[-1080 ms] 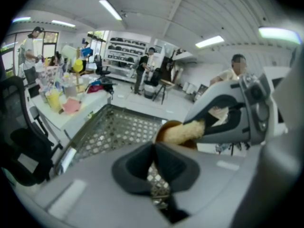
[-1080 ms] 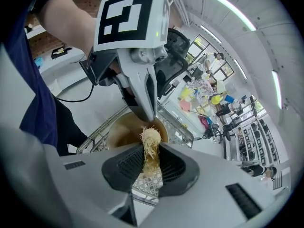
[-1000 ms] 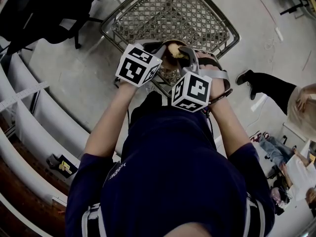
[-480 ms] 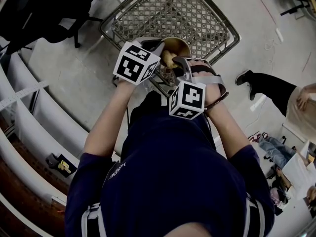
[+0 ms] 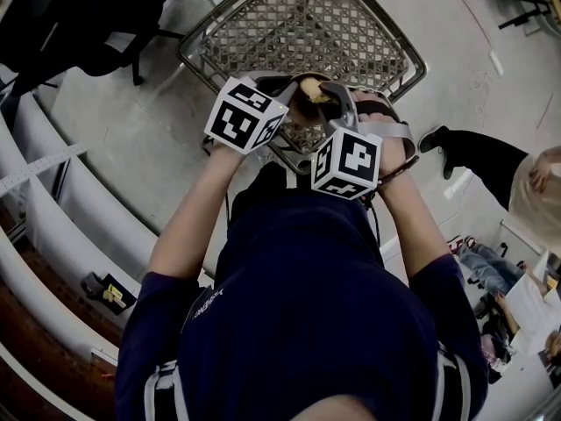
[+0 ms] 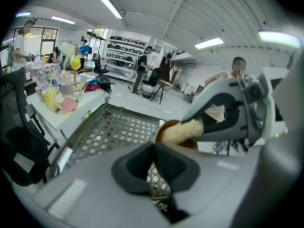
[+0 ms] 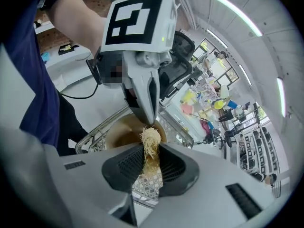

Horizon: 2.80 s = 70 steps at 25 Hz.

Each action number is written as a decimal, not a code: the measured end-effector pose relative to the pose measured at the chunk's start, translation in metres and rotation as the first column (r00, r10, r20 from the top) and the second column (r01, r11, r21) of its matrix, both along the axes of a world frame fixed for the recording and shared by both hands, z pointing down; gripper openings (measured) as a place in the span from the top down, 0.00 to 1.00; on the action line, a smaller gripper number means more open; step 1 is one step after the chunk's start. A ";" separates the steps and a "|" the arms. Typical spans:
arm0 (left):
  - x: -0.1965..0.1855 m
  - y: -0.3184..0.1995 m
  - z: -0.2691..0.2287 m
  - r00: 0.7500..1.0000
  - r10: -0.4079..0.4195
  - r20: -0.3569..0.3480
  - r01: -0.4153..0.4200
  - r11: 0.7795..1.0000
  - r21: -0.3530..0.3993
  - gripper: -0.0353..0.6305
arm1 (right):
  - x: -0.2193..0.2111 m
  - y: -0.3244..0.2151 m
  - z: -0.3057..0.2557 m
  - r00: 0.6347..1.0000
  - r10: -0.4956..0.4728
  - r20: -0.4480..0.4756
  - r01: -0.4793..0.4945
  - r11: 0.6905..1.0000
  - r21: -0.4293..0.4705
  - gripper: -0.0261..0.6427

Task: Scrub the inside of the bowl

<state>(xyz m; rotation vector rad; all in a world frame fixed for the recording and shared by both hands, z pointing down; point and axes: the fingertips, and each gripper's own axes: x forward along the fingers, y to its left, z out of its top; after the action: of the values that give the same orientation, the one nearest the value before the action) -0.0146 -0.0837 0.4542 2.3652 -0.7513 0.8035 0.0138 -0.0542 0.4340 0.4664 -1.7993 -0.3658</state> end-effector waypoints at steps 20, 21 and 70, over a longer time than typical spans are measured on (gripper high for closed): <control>-0.013 -0.017 -0.012 0.999 -0.048 -0.020 0.049 0.997 0.055 0.93 | -0.007 0.035 0.005 1.000 0.008 0.027 -0.006 0.997 -0.076 0.86; -0.013 -0.016 -0.014 0.998 -0.053 -0.034 0.055 0.997 0.054 0.93 | -0.011 0.036 0.004 0.999 0.005 0.036 -0.002 0.997 -0.076 0.86; -0.008 0.010 -0.017 0.987 -0.083 -0.138 0.082 0.997 -0.012 0.93 | 0.001 0.009 -0.031 0.956 0.160 0.246 -0.145 0.986 -0.078 0.86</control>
<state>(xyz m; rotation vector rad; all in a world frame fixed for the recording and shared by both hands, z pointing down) -0.0231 -0.0738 0.4375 2.3403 -0.7814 0.5992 0.0144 -0.0454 0.4034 0.6283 -1.9983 -0.1491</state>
